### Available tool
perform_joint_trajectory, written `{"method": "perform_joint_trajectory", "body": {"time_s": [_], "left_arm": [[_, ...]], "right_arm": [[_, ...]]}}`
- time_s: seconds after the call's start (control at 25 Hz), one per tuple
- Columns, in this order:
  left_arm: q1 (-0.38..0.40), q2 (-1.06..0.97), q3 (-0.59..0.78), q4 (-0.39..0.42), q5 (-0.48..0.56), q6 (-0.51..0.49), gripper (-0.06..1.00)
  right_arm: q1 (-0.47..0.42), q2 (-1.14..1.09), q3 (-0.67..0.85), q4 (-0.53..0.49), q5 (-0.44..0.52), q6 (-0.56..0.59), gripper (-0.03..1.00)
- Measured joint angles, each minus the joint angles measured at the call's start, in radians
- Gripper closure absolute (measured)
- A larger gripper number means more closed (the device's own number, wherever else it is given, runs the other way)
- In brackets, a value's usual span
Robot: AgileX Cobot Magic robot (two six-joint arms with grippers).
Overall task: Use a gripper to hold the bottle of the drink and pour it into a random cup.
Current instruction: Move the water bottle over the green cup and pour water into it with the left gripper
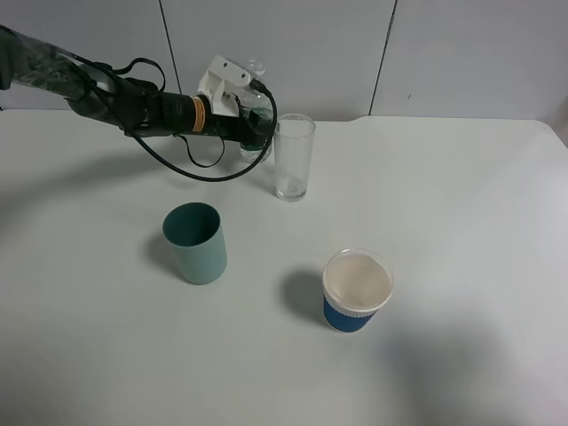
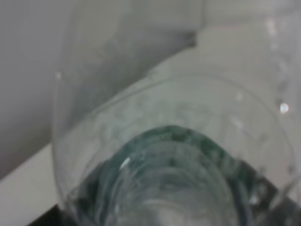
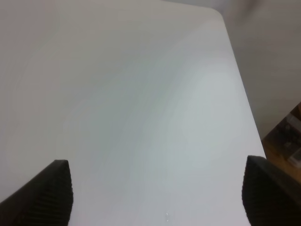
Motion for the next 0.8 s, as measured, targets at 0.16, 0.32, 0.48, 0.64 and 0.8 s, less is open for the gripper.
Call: {"method": "perform_joint_trajectory", "body": {"time_s": [0.16, 0.32, 0.48, 0.64, 0.8], "left_arm": [[0.0, -0.076, 0.006, 0.014, 0.034, -0.011, 0.45], [0.0, -0.159, 0.023, 0.017, 0.034, -0.054, 0.45], [0.0, -0.24, 0.069, 0.019, 0.054, -0.077, 0.45], [0.0, -0.337, 0.148, 0.017, 0.09, -0.079, 0.45], [0.013, -0.443, 0.238, -0.003, 0.102, -0.08, 0.45]], "right_arm": [[0.0, 0.0, 0.0, 0.0, 0.0, 0.0, 0.23], [0.0, 0.0, 0.0, 0.0, 0.0, 0.0, 0.23], [0.0, 0.0, 0.0, 0.0, 0.0, 0.0, 0.23], [0.0, 0.0, 0.0, 0.0, 0.0, 0.0, 0.23], [0.0, 0.0, 0.0, 0.0, 0.0, 0.0, 0.23]]}}
